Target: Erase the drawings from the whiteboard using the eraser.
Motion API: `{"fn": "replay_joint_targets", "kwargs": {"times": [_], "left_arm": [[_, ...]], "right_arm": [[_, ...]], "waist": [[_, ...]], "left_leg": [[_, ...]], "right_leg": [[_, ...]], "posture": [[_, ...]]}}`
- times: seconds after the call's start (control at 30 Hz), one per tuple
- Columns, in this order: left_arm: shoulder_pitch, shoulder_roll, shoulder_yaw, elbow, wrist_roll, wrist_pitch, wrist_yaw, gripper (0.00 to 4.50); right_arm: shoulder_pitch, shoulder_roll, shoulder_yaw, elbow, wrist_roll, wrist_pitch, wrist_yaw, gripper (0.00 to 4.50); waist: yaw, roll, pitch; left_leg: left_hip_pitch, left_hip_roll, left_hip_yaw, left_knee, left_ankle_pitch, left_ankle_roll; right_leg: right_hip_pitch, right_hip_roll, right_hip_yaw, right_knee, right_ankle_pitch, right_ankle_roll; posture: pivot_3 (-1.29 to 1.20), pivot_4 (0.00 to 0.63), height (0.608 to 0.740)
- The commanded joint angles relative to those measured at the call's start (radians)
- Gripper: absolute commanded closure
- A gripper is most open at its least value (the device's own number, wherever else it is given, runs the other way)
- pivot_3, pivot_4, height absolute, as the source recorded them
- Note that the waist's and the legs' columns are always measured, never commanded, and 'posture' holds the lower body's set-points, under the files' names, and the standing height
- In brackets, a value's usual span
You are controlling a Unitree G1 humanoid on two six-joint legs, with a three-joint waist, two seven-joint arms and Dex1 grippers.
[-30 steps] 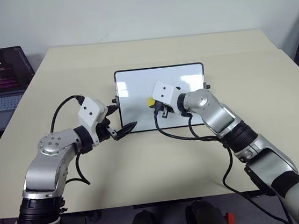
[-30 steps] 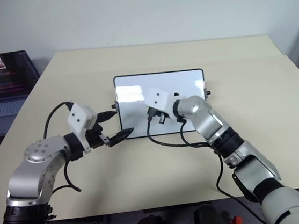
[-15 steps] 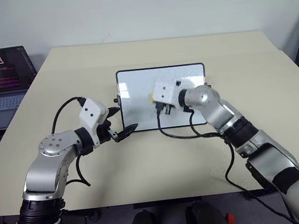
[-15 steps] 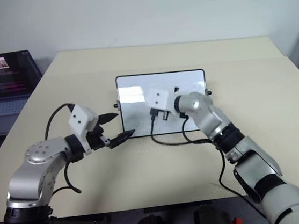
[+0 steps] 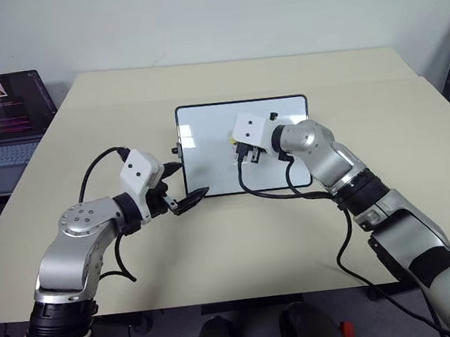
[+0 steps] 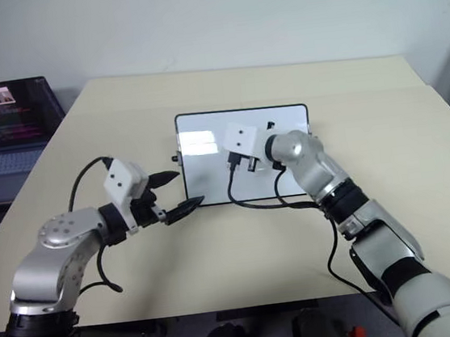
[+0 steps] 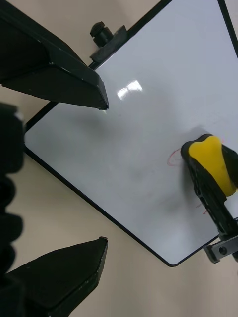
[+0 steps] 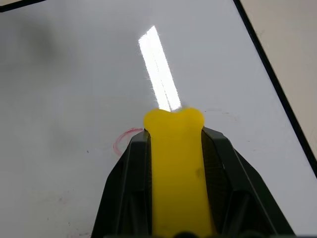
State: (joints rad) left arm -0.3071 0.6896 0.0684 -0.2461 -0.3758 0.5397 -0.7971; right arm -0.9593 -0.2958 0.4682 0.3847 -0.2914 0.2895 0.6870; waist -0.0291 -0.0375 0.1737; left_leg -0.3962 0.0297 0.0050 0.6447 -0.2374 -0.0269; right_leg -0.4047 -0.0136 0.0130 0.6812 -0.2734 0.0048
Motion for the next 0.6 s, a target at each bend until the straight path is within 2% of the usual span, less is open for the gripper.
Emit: {"fn": "replay_joint_targets", "kwargs": {"times": [0.03,0.1,0.23,0.3,0.37,0.6], "left_arm": [[-0.004,0.007,0.014,-0.042,-0.012,-0.003,-0.001,0.00],[-0.004,0.007,0.013,-0.042,-0.012,-0.003,-0.001,0.00],[-0.005,0.007,0.011,-0.041,-0.012,-0.002,-0.002,0.00],[-0.005,0.007,0.011,-0.040,-0.012,-0.002,-0.003,0.00],[-0.006,0.005,0.009,-0.039,-0.011,-0.003,-0.002,0.00],[0.001,0.005,0.011,-0.043,-0.013,-0.004,-0.002,0.00]], "right_arm": [[0.056,-0.024,0.048,-0.001,-0.028,0.052,0.082,3.45],[0.058,-0.018,0.042,-0.001,-0.041,0.045,0.058,3.45],[-0.010,0.012,-0.018,0.080,-0.069,-0.030,-0.125,3.45],[-0.031,0.019,-0.032,0.101,-0.065,-0.052,-0.163,3.45],[-0.036,0.021,-0.027,0.113,-0.061,-0.057,-0.154,3.46],[0.038,-0.017,0.041,0.067,-0.073,0.001,0.025,3.46]], "waist": [[-0.001,0.000,0.000],[-0.002,0.000,0.000],[-0.003,0.000,0.000],[-0.002,0.000,0.000],[0.001,0.000,0.000],[-0.001,0.000,0.000]], "left_leg": [[0.000,0.000,0.000,0.000,0.000,0.000],[0.000,0.000,0.000,0.000,0.000,0.000],[0.002,0.000,0.000,0.001,0.001,0.001],[0.002,0.000,0.000,0.001,0.002,0.002],[0.001,0.000,0.000,0.001,0.002,0.002],[0.000,0.000,0.001,0.000,0.002,0.002]], "right_leg": [[0.000,0.000,0.000,0.000,0.000,0.000],[0.000,0.000,0.000,0.000,0.000,0.000],[0.001,0.000,0.001,0.001,0.000,0.002],[0.000,0.001,0.001,0.001,0.000,0.003],[0.000,0.001,0.000,0.001,0.001,0.002],[0.000,0.001,0.001,-0.001,0.002,-0.001]], "posture": [[0.00,0.150,0.740],[0.00,0.150,0.740],[0.00,0.150,0.740],[0.00,0.150,0.740],[0.00,0.150,0.740],[0.00,0.150,0.740]]}}
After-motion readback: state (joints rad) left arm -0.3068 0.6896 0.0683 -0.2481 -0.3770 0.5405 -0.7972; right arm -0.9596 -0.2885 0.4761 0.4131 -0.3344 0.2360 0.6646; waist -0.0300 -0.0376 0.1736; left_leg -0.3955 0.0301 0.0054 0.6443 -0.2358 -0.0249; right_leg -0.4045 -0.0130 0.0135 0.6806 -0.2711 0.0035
